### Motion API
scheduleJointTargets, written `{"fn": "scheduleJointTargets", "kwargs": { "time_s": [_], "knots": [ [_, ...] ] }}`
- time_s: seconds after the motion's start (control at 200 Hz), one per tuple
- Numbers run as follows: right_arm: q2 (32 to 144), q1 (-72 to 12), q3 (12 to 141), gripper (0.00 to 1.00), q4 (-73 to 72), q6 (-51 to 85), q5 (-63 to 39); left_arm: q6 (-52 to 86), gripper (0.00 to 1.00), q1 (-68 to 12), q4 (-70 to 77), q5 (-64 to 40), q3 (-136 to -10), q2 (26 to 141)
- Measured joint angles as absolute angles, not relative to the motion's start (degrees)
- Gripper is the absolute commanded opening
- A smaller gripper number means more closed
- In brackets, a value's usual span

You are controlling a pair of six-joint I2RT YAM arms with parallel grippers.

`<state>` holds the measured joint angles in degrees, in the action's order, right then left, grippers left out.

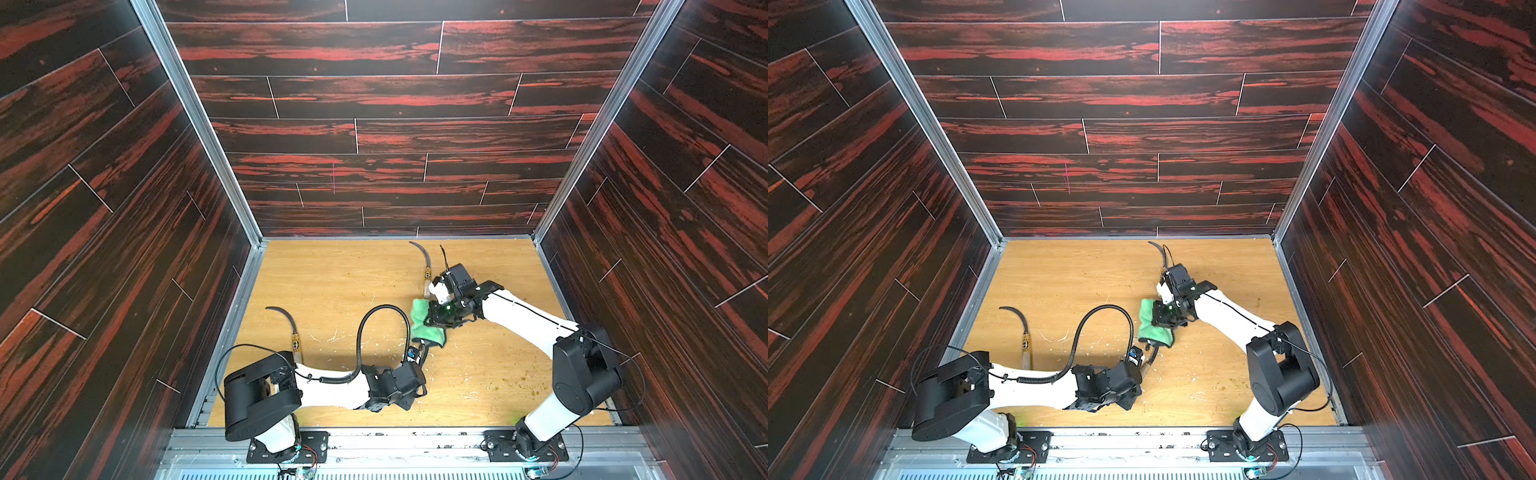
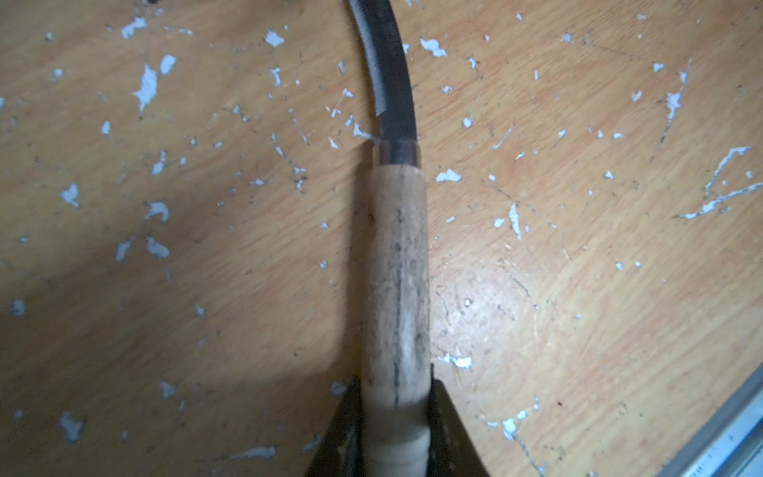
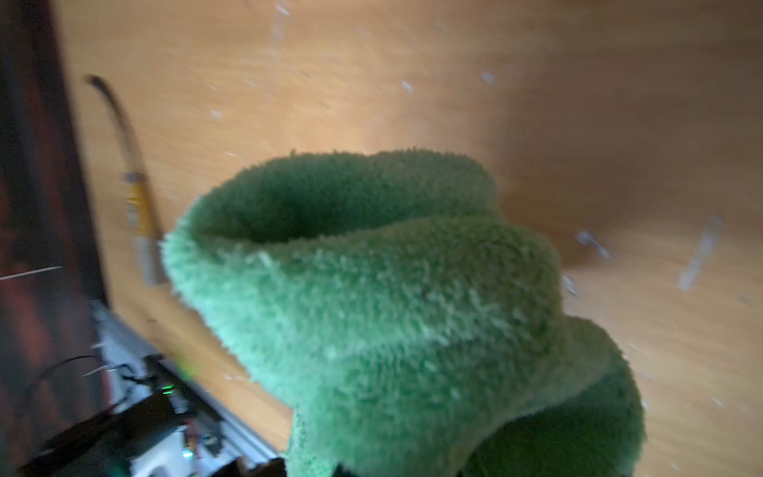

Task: Wipe small sickles with rags
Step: Wipe the small sickle.

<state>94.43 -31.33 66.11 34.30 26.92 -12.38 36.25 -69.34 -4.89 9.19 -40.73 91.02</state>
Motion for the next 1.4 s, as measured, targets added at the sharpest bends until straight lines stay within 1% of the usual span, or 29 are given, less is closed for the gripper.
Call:
{"fn": "scheduleJointTargets", "kwargs": {
  "time_s": [0.24,0.436,0.606,0.852,1.162,1.403],
  "knots": [
    [94.43,-33.15,58.43,0.00,36.86,26.65,-9.80,36.27,0.00,-69.34,-4.84,9.15,-40.71,91.02],
    [96.75,-34.13,57.63,0.00,34.63,28.16,-10.61,36.27,0.00,-69.32,-4.75,8.93,-40.71,91.02],
    [100.09,-35.38,60.36,0.00,34.76,28.97,-10.90,36.40,0.00,-69.21,-4.71,8.56,-40.71,91.05],
    [104.29,-35.11,64.16,0.00,37.80,29.52,-11.49,36.38,0.00,-69.06,-4.58,8.08,-40.71,91.05],
    [111.07,-33.21,72.86,0.00,47.11,28.82,-14.15,34.39,0.00,-68.47,-2.85,6.90,-39.00,89.84],
    [117.05,-32.91,82.00,0.00,55.27,26.41,-13.39,32.08,0.00,-68.10,-2.72,6.35,-38.65,89.45]
  ]
}}
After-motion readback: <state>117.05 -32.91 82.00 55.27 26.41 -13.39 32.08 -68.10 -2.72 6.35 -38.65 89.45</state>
